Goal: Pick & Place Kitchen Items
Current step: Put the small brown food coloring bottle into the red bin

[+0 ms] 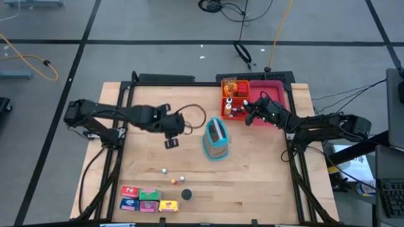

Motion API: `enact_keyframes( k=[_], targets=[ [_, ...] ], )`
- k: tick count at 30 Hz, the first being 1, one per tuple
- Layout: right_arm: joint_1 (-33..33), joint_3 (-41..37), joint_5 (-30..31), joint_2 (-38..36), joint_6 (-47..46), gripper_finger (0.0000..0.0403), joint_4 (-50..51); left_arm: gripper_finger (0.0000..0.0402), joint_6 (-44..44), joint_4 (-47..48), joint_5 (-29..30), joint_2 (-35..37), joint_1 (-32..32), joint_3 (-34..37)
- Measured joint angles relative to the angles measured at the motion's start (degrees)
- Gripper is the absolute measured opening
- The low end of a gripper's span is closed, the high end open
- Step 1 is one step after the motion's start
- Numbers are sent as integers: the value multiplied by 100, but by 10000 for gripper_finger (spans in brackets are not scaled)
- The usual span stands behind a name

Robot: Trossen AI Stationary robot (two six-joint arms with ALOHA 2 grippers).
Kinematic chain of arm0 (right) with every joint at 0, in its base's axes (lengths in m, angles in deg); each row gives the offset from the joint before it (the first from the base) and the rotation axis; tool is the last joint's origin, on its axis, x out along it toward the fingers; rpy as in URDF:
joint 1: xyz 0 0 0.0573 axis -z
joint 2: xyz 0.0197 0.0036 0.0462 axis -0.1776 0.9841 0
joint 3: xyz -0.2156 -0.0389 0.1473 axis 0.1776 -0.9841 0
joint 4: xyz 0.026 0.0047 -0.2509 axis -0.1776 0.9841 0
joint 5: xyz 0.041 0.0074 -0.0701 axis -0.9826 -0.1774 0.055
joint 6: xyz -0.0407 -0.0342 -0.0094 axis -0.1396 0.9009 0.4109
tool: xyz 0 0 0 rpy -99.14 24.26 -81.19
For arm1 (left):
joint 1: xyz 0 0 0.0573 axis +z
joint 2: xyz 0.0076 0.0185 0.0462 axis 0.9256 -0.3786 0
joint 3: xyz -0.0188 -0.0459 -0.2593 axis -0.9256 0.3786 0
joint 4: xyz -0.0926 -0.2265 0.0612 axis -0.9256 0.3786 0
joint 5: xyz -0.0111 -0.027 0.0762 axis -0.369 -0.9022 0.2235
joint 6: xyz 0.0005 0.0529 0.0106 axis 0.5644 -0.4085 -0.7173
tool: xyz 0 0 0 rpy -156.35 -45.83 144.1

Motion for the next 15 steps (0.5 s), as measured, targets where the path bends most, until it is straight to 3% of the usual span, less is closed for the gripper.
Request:
enact_keyframes(
  k=[7, 15],
  targets=[
    [21, -20, -19, 33, -101, 66, -9, 131, 876, -121, 152, 223, -563, 748],
    [21, -22, -38, 237, -101, 73, -54, 131, 1339, -149, 297, 248, -1032, 932]
  ],
)
